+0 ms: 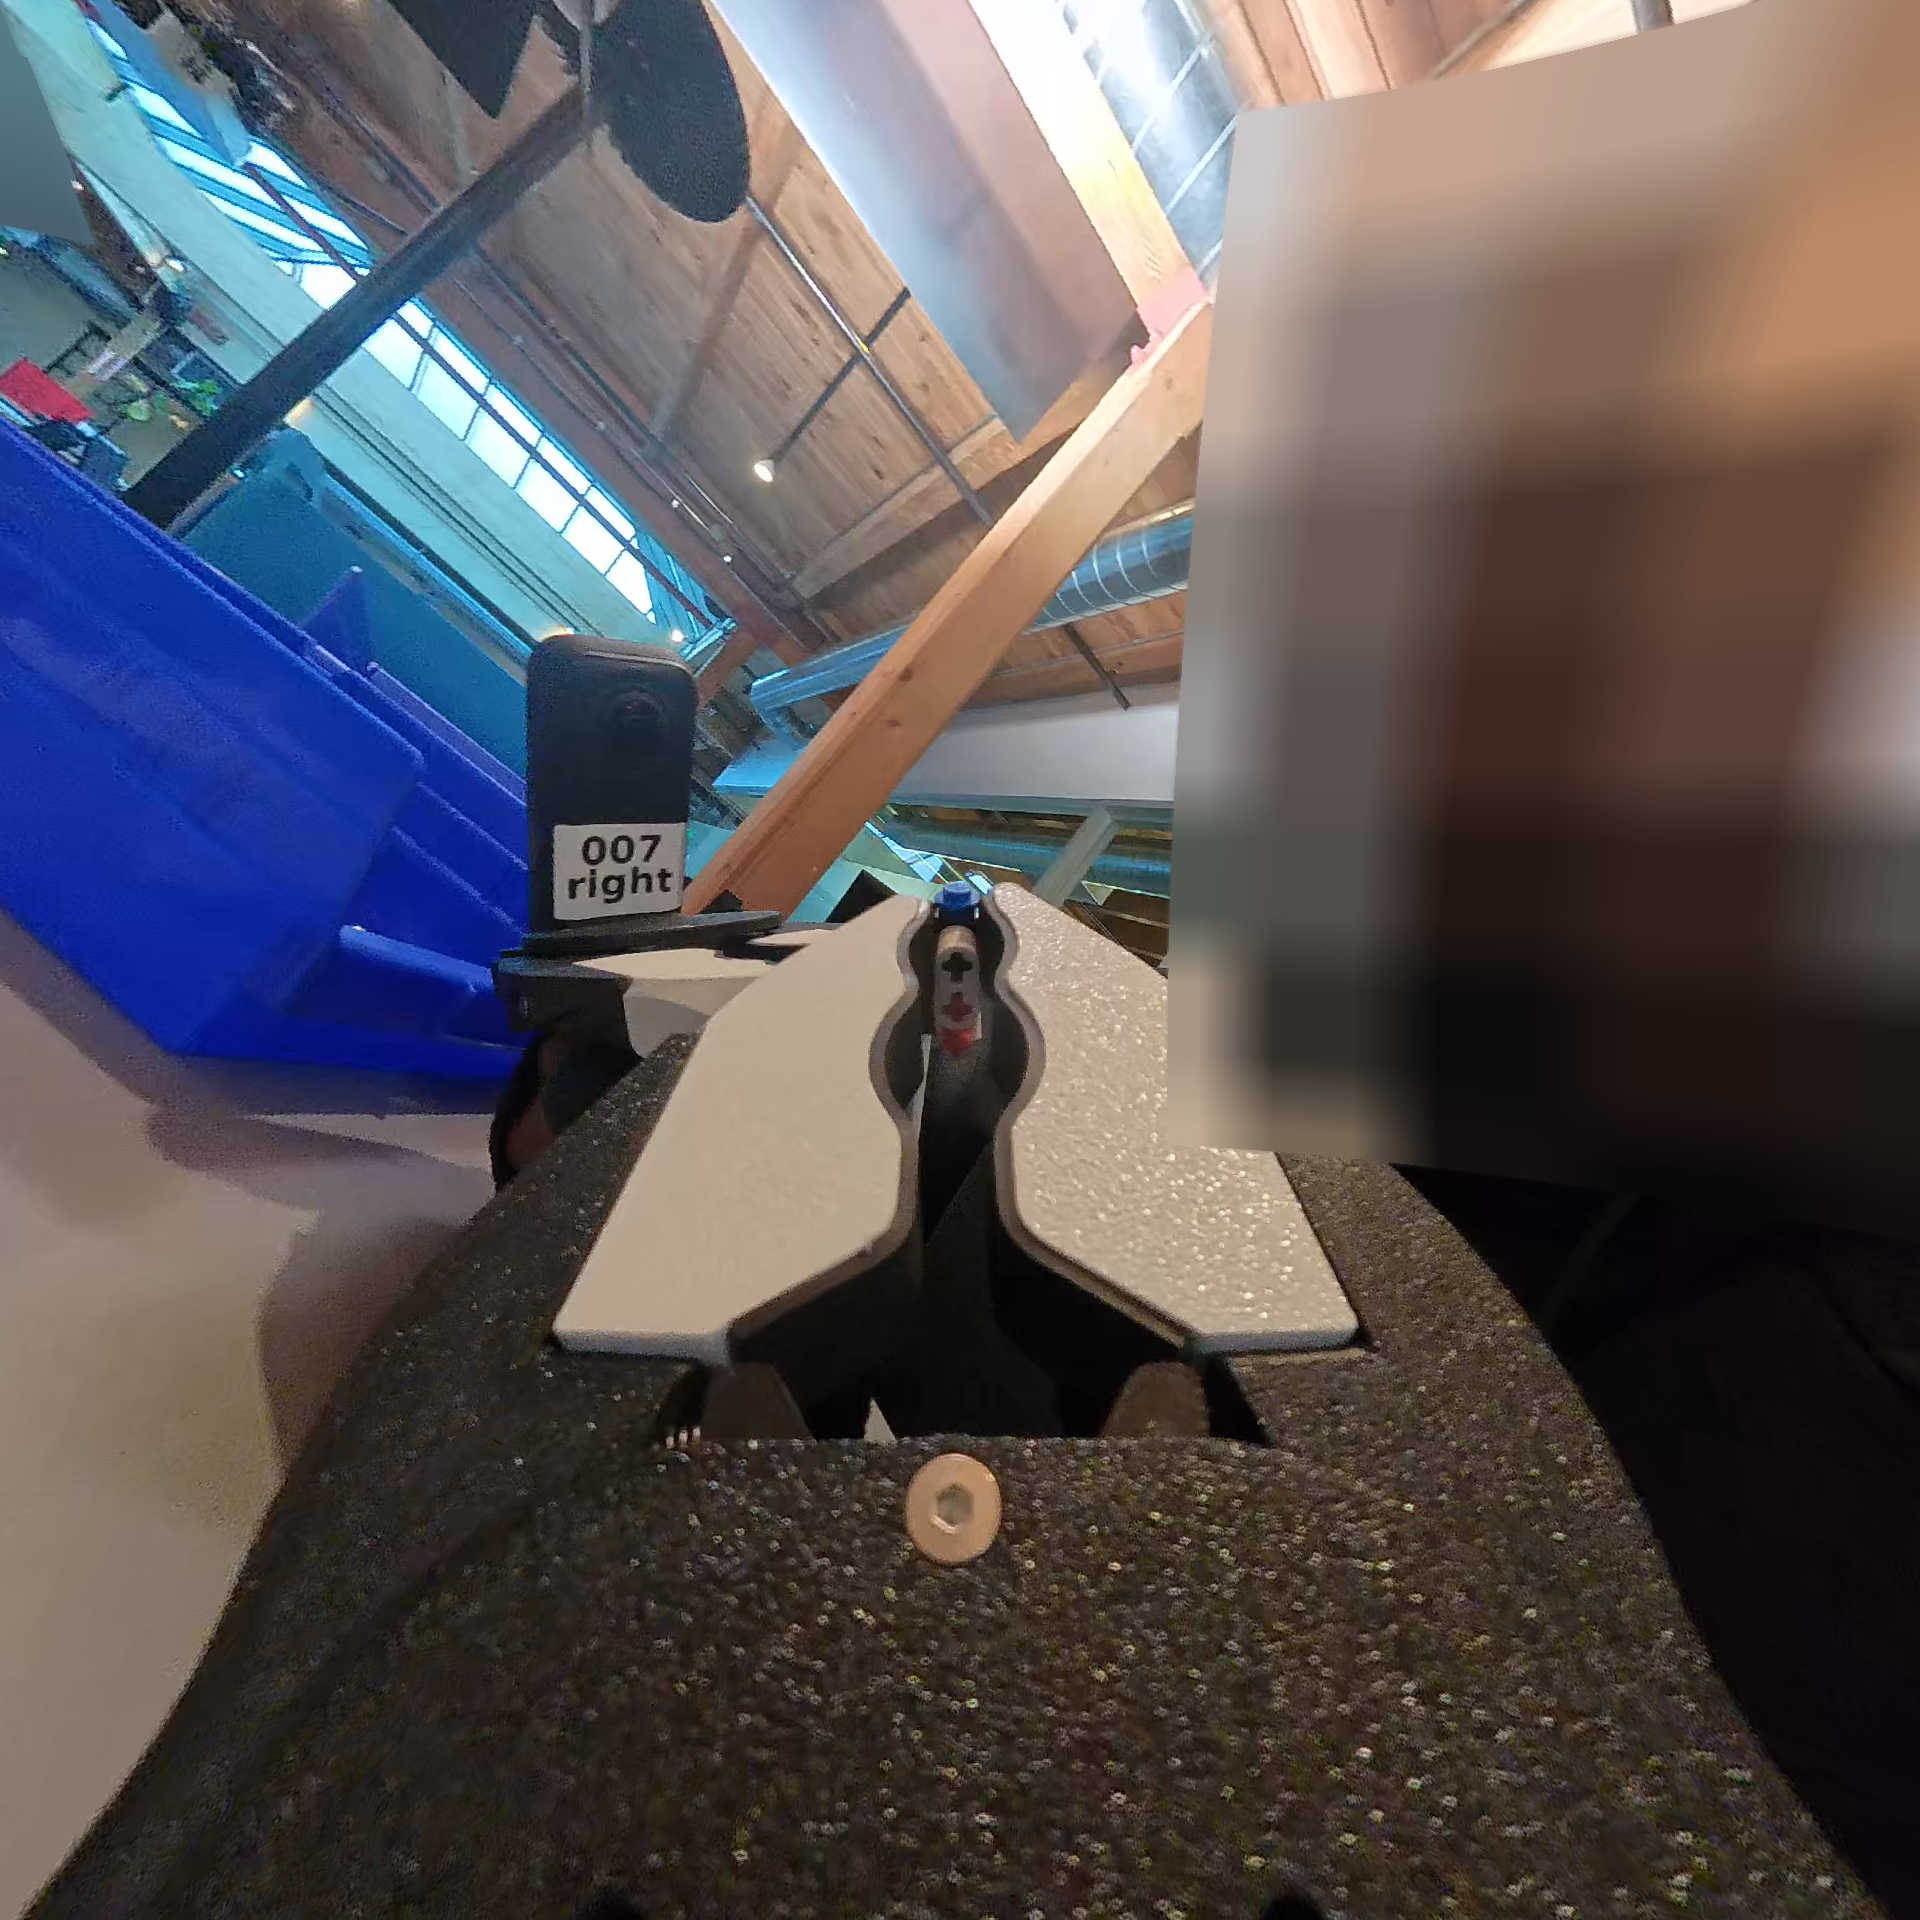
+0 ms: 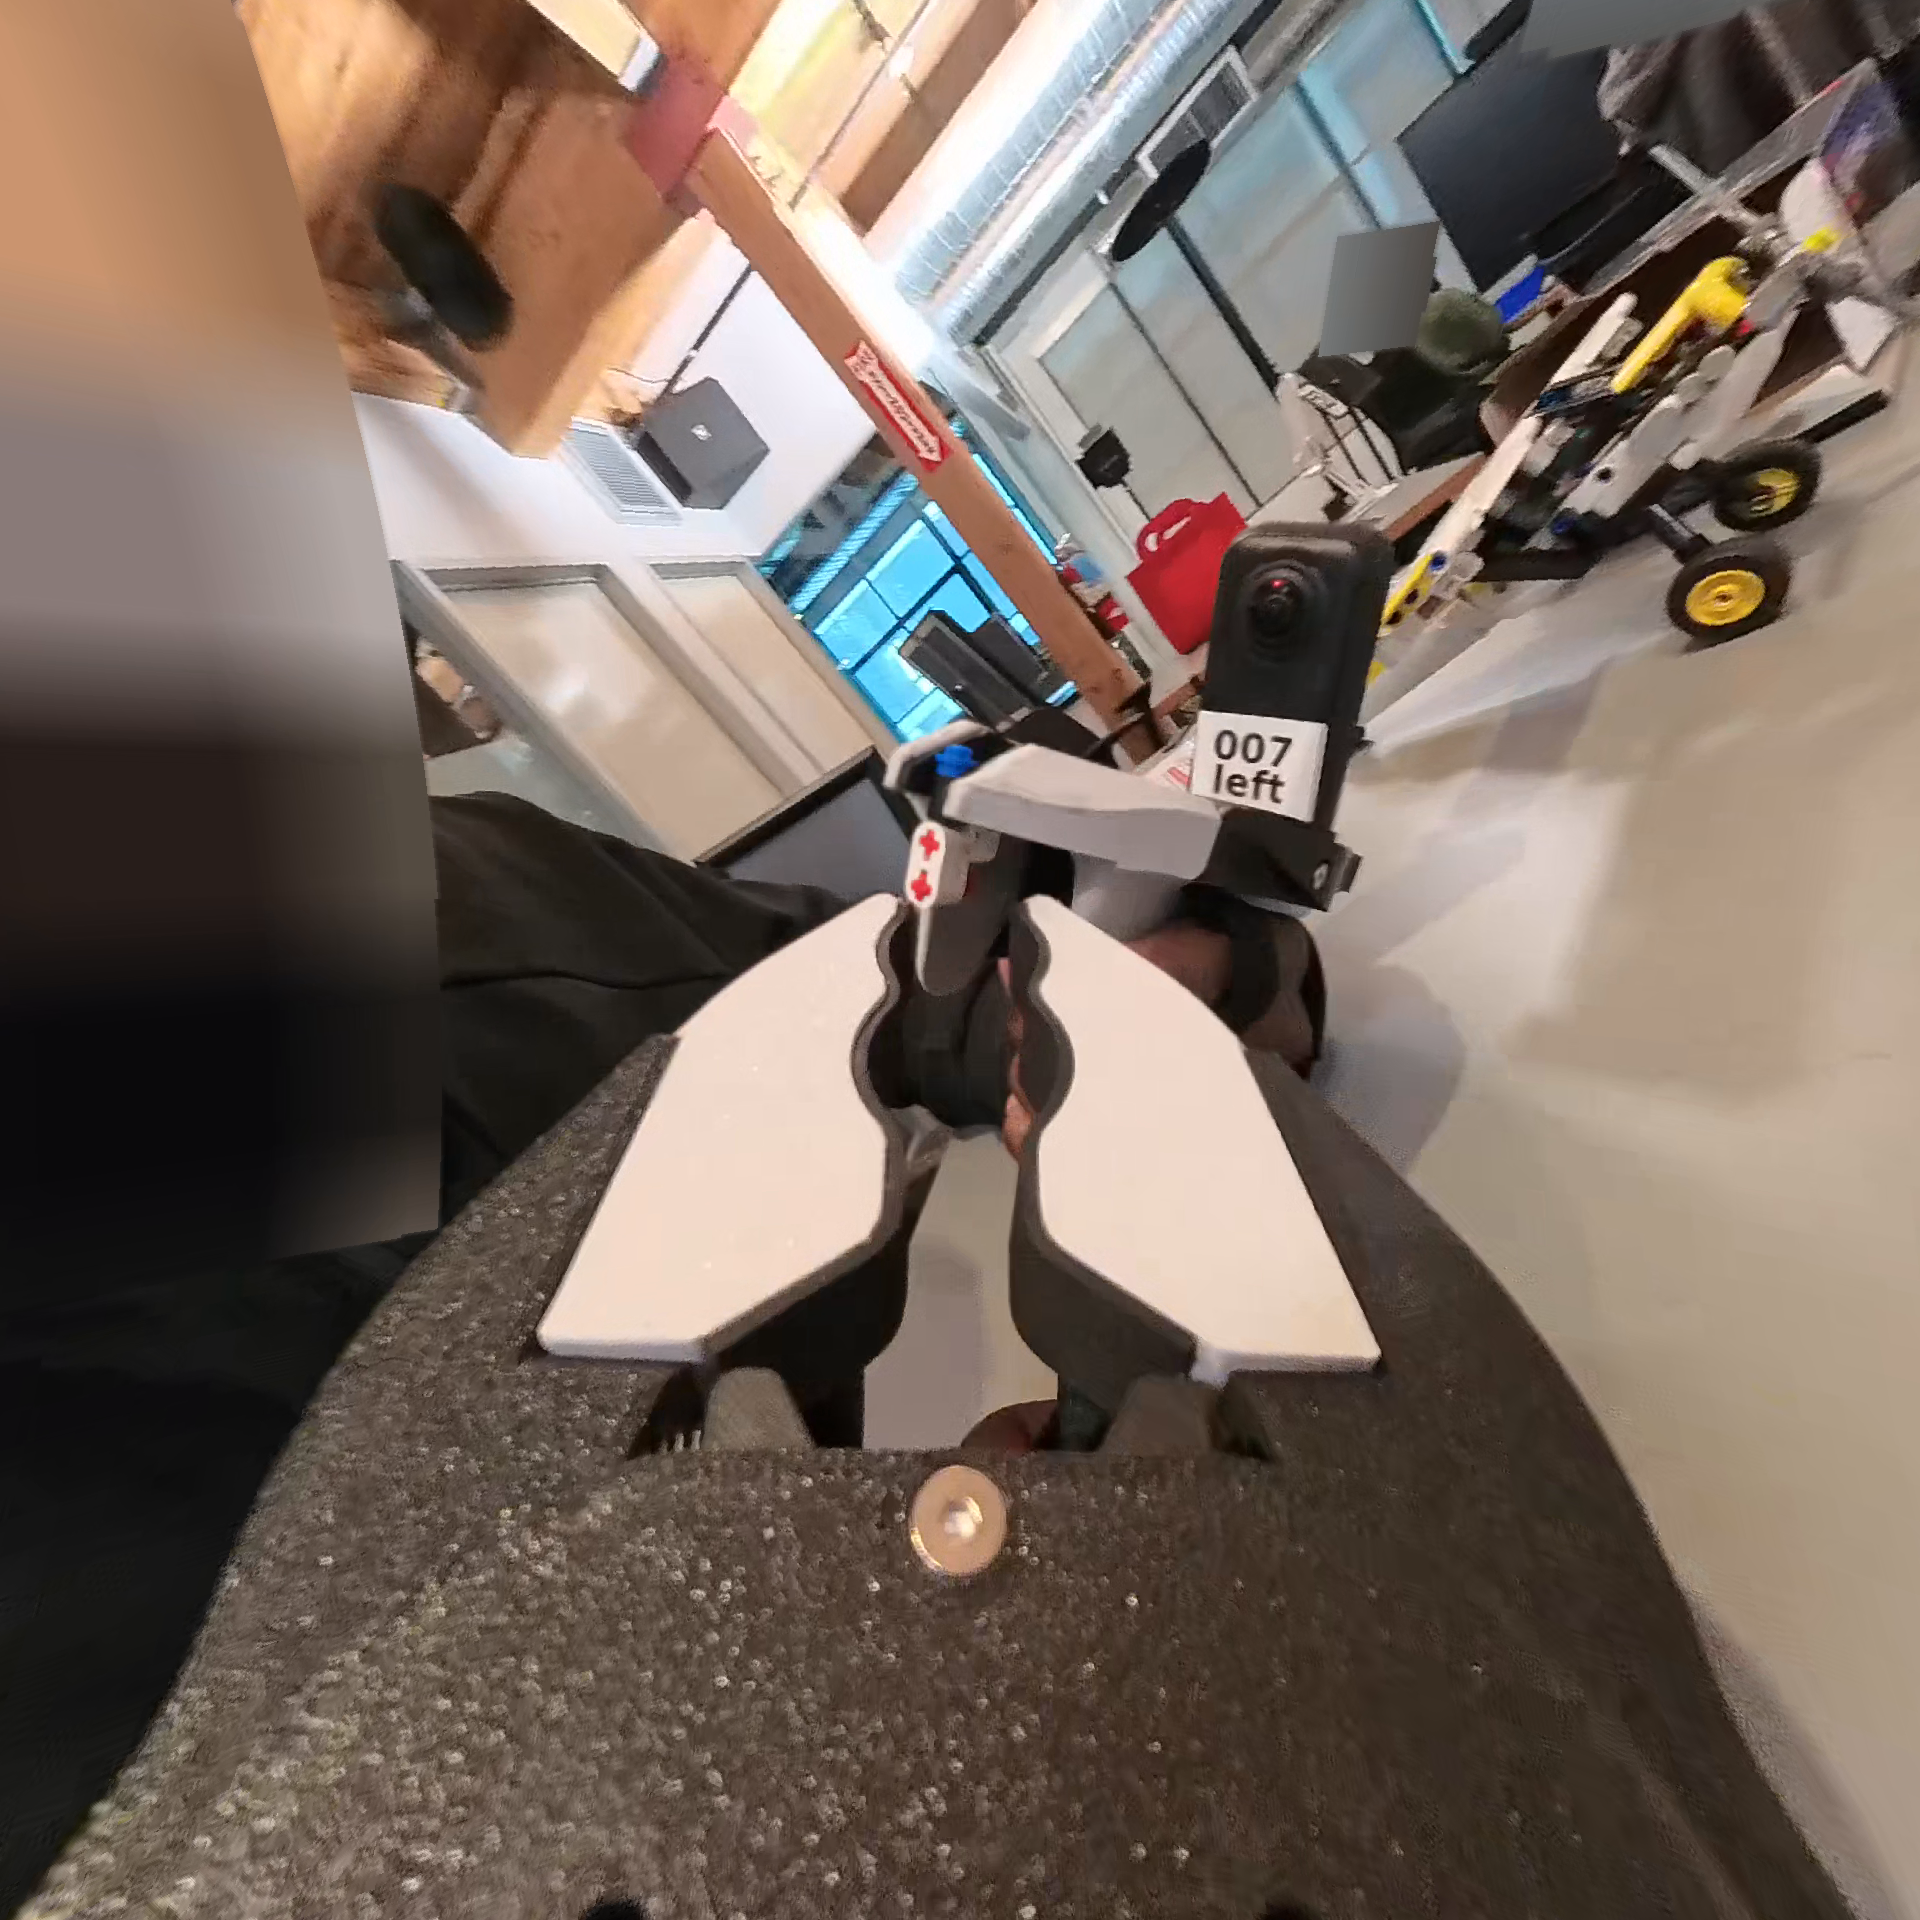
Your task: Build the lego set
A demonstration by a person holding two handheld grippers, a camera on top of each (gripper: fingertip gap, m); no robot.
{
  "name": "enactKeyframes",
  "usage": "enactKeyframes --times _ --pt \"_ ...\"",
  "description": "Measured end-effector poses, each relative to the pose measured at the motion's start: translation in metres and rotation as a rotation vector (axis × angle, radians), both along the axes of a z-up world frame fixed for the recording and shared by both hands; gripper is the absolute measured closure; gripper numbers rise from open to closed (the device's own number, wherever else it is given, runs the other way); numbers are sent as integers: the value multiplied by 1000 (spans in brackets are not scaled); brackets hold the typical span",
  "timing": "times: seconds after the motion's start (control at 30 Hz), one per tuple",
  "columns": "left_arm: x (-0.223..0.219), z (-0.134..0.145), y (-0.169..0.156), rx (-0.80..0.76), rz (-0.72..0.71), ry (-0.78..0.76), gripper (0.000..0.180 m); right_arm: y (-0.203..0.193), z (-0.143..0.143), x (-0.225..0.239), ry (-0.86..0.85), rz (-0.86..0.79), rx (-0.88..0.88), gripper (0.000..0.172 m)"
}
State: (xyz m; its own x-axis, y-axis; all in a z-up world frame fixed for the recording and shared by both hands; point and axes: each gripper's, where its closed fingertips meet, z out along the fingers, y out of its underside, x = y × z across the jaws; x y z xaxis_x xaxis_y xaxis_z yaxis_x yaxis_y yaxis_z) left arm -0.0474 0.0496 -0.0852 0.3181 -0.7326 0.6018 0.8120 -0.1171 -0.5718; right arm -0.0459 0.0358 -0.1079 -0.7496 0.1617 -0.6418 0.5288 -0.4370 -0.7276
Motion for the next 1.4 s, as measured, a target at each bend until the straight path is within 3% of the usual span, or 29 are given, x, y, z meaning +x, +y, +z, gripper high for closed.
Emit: enactKeyframes --times 0.37,0.83,1.2,1.33,1.4 --pt "8 4 -3 48 -48 11 173 -5 9 10 -20 107 -123 162" --pt "13 2 -5 25 -85 33 173 -9 8 14 -4 120 -93 164" --pt "8 -1 -4 9 -43 111 173 -10 1 12 54 18 92 169" --pt "-5 -1 2 -11 95 124 173 1 -5 -2 121 -167 256 172" --pt "-15 -4 7 -54 160 80 173 10 -10 -9 209 -295 416 159"
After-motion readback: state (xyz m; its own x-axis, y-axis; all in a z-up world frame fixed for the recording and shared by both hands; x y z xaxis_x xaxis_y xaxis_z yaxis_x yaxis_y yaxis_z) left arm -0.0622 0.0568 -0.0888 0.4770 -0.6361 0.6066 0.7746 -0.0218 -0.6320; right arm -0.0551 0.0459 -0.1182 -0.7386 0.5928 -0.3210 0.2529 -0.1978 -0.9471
